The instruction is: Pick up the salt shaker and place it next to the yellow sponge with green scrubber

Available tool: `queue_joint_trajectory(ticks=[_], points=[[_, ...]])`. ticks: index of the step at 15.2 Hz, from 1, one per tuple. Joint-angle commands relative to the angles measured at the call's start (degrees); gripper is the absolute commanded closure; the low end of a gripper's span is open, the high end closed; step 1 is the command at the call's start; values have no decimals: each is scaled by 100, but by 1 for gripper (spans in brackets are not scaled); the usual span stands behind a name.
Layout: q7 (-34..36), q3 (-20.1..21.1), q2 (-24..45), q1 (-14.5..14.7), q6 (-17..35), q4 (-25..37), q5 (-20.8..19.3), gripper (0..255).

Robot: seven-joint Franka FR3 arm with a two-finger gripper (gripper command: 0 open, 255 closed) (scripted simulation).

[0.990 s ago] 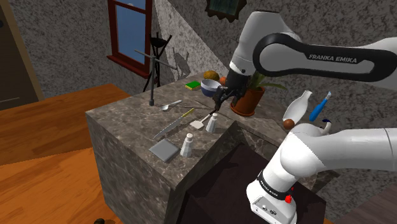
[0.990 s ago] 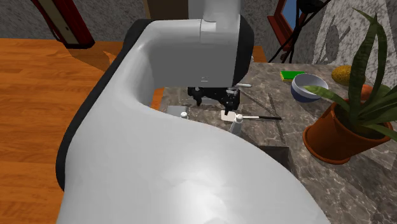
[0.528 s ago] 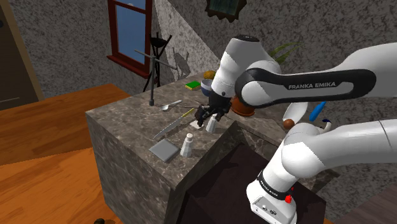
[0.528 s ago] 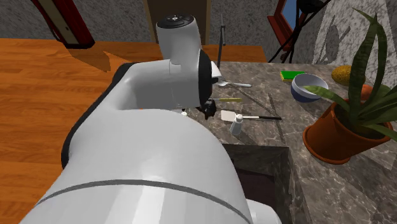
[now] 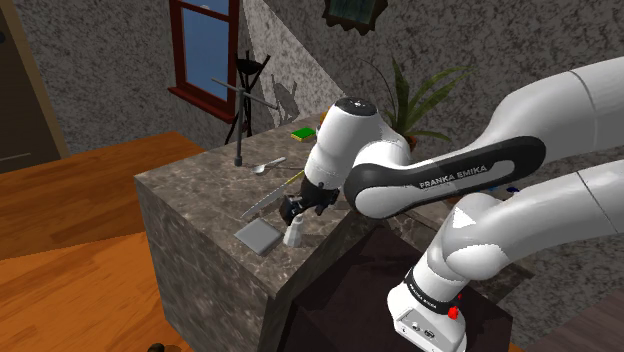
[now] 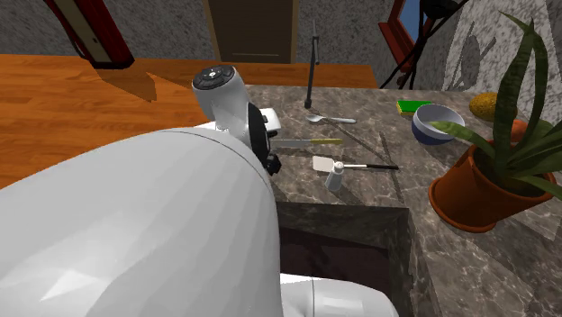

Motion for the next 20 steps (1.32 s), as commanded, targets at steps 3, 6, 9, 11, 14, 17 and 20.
queue_joint_trajectory(ticks=[3,6,9,11,14,17,20], points=[[115,170,352,-122,472,-99,-61,0],[198,304,681,-278,877,-174,-166,0],[198,303,681,-278,877,-175,-166,0],[198,304,681,-278,877,-174,-167,0],[197,303,679,-277,875,-175,-166,0],[197,303,679,-277,875,-175,-166,255],[198,303,678,-276,875,-176,-165,255]])
